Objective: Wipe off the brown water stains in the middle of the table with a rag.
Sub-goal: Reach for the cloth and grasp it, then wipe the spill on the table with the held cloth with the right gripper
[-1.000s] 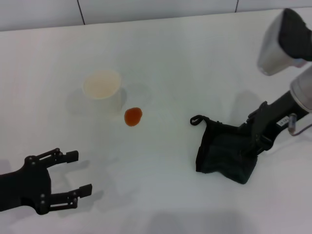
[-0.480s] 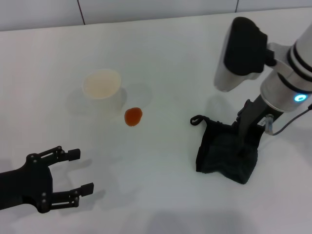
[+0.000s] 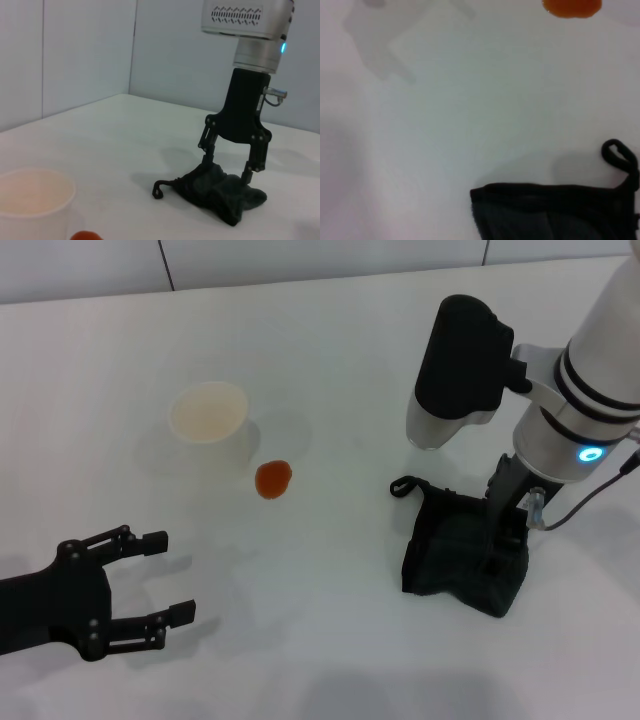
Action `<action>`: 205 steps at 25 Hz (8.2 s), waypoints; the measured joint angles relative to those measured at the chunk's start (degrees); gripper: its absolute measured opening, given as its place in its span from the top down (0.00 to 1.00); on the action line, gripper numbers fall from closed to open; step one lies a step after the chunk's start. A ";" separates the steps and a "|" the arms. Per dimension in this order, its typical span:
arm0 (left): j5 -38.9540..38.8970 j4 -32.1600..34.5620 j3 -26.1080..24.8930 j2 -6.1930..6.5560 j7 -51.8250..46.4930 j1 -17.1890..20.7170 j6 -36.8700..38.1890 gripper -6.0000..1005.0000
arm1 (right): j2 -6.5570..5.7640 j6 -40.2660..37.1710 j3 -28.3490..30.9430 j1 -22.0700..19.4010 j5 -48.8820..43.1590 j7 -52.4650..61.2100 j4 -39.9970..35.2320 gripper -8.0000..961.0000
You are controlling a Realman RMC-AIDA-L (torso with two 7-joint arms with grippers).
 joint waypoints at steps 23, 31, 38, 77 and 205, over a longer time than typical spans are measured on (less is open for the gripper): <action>-0.18 0.50 0.01 0.00 0.63 -0.47 0.29 0.14 | 0.16 4.85 -3.89 -1.25 0.94 0.62 4.19 0.25; -0.41 0.51 0.00 0.00 0.64 -0.97 0.12 0.14 | 0.16 5.59 -3.52 -1.02 1.17 0.66 5.72 0.33; -0.45 0.51 0.00 0.00 0.64 -1.21 -0.06 0.14 | 0.17 5.56 -3.50 -0.61 1.35 0.63 5.94 0.41; 2.58 1.43 0.00 -0.09 2.13 -3.18 0.27 0.14 | 0.04 8.10 -3.95 6.24 4.44 0.01 10.13 0.85; 5.40 6.57 0.00 -0.26 2.86 -6.40 -2.62 0.14 | 0.07 46.86 -33.14 31.04 36.55 -1.39 45.02 0.89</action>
